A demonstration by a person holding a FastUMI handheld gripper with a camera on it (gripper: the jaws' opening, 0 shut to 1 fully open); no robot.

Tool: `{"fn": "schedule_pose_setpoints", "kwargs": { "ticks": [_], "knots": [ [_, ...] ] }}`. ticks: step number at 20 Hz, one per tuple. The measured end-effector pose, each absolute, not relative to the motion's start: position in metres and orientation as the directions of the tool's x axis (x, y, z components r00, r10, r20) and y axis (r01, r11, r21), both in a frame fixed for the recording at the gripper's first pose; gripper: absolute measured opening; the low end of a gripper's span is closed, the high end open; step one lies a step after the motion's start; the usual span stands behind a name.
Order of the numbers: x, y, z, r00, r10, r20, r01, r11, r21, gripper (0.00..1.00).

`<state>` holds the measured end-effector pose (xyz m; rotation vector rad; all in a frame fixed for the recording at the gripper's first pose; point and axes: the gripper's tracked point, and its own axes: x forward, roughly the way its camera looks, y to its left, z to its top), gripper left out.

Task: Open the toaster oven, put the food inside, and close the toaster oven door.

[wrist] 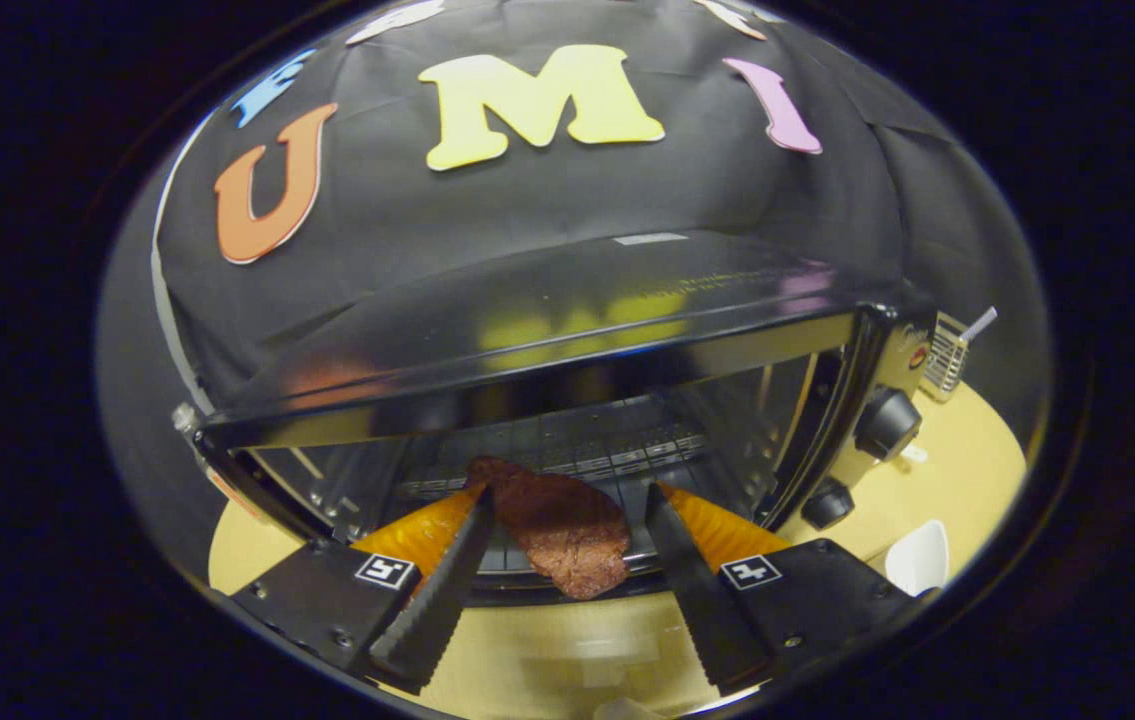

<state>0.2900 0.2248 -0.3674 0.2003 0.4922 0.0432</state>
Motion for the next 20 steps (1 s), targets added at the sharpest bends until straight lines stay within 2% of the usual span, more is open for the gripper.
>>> {"fn": "schedule_pose_setpoints", "kwargs": {
  "ticks": [13,20],
  "knots": [
    [0.209,0.182,-0.309,0.866,0.109,-0.489,-0.048,0.99,0.136,0.96],
    [0.129,0.154,-0.321,0.838,0.159,-0.523,-0.163,0.986,0.038,0.96]
  ]
}}
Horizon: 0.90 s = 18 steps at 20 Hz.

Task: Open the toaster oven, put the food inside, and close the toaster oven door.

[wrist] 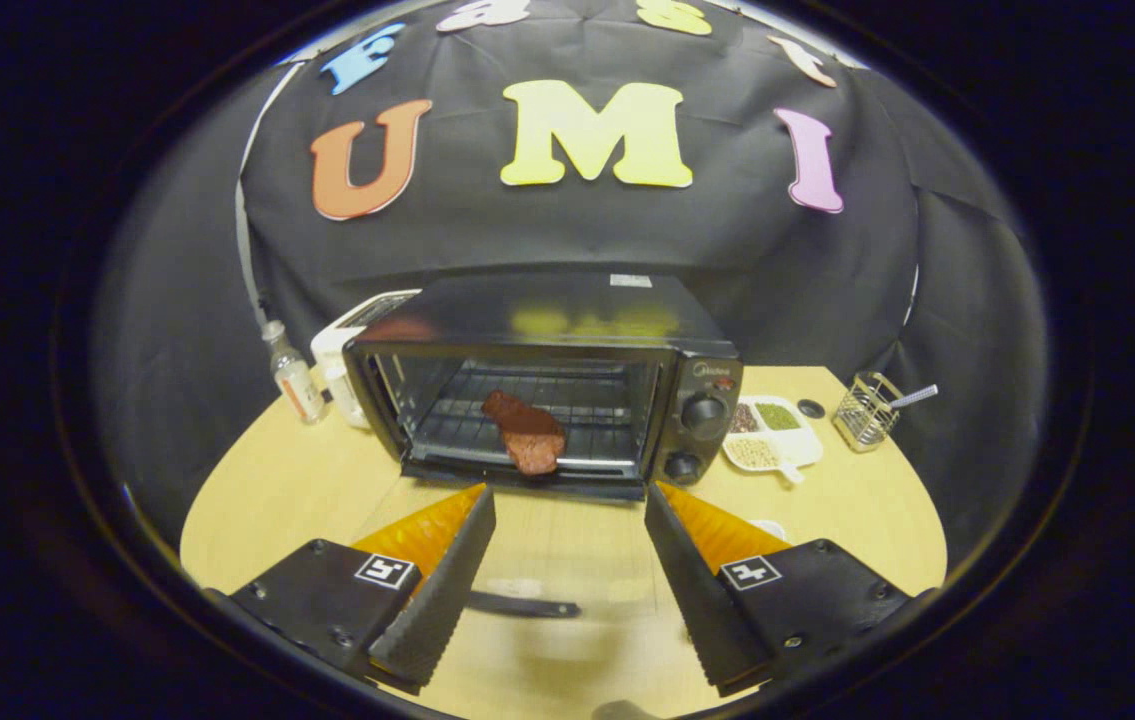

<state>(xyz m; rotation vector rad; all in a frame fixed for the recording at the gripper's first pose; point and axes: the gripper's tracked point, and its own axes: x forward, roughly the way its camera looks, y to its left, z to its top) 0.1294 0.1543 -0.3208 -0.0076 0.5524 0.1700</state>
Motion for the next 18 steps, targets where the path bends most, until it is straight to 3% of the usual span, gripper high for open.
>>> {"fn": "schedule_pose_setpoints", "kwargs": {
  "ticks": [8,18],
  "knots": [
    [0.047,0.138,-0.405,0.753,0.169,-0.637,-0.185,0.982,0.041,0.96],
    [0.07,0.183,-0.46,0.707,0.209,-0.675,-0.235,0.97,0.053,0.96]
  ]
}}
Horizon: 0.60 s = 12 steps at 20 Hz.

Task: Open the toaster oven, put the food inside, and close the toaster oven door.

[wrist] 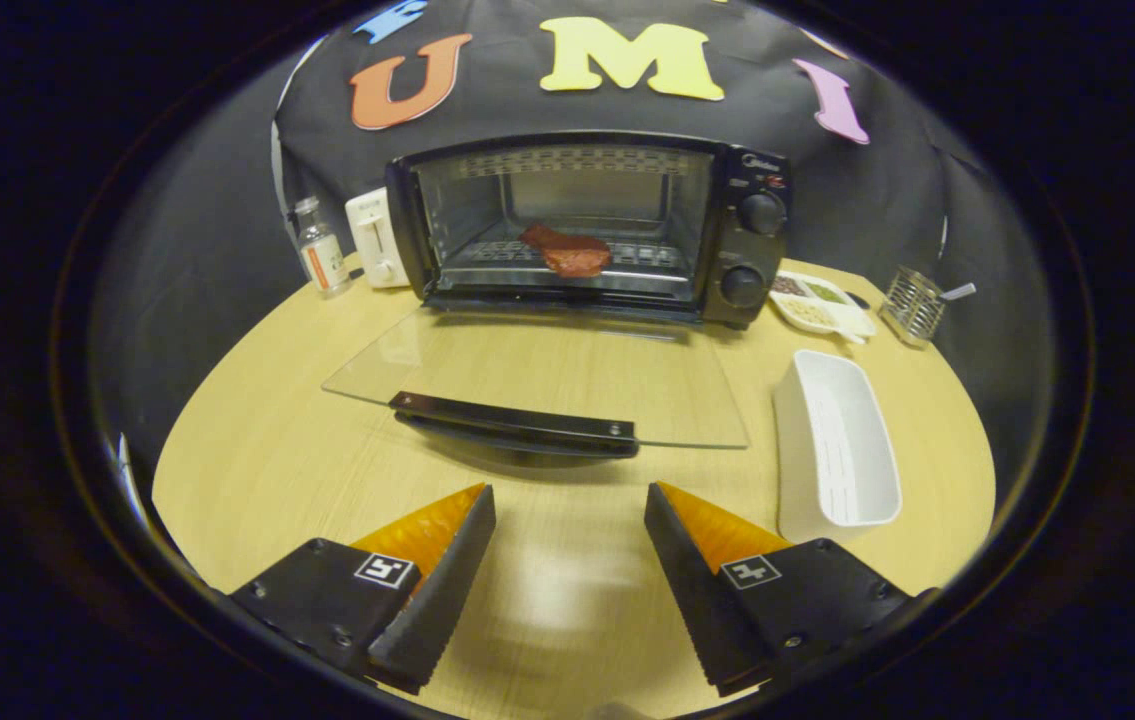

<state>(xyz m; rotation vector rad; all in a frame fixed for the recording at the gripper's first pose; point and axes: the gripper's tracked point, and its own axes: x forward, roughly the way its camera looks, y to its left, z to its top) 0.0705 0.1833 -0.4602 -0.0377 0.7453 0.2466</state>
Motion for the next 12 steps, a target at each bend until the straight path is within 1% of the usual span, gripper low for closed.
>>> {"fn": "schedule_pose_setpoints", "kwargs": {
  "ticks": [5,12],
  "knots": [
    [0.086,0.192,-0.476,0.688,0.201,-0.697,-0.251,0.967,0.031,0.96],
    [0.095,0.189,-0.459,0.688,0.194,-0.699,-0.252,0.968,0.021,0.97]
  ]
}}
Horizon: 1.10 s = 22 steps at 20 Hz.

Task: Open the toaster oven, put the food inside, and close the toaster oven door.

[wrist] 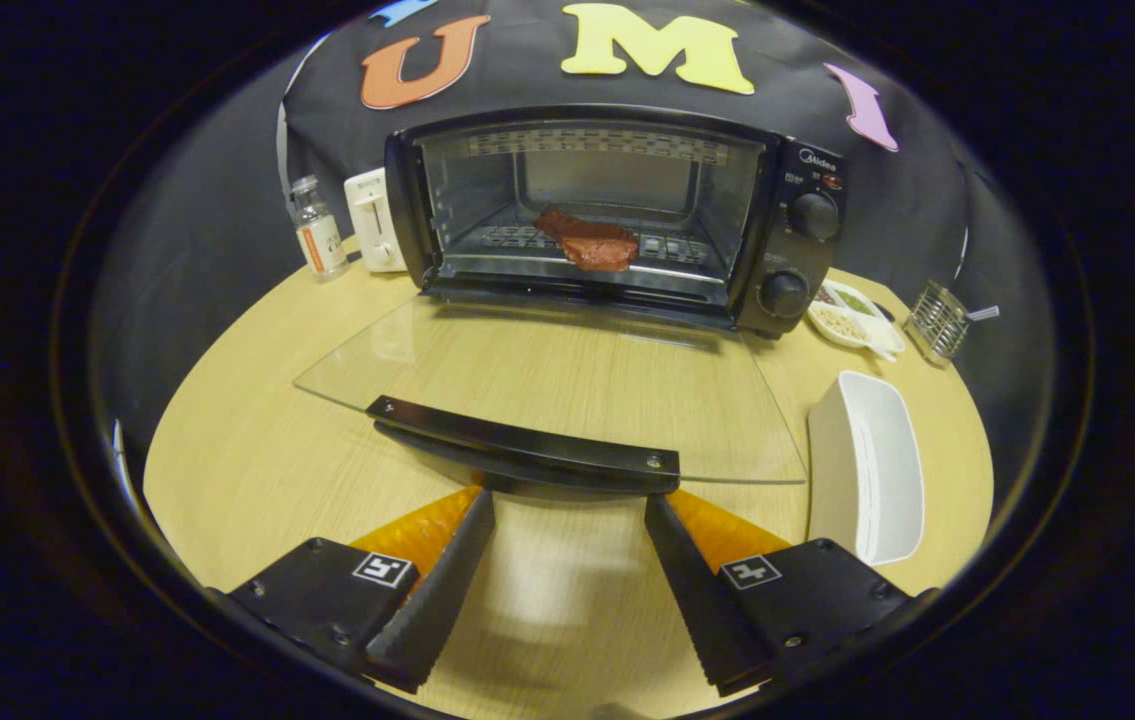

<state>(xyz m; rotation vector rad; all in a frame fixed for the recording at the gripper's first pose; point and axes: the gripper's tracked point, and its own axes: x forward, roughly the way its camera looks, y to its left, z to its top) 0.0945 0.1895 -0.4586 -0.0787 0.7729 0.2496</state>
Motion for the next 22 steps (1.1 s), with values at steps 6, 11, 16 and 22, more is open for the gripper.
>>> {"fn": "schedule_pose_setpoints", "kwargs": {
  "ticks": [6,11,16,22],
  "knots": [
    [0.112,0.186,-0.41,0.705,0.189,-0.684,-0.234,0.972,0.027,0.97],
    [0.153,0.187,-0.361,0.748,0.186,-0.637,-0.235,0.972,0.008,0.97],
    [0.176,0.19,-0.322,0.804,0.193,-0.562,-0.218,0.976,0.022,0.97],
    [0.158,0.165,-0.326,0.801,0.161,-0.577,-0.166,0.985,0.044,0.97]
  ]
}}
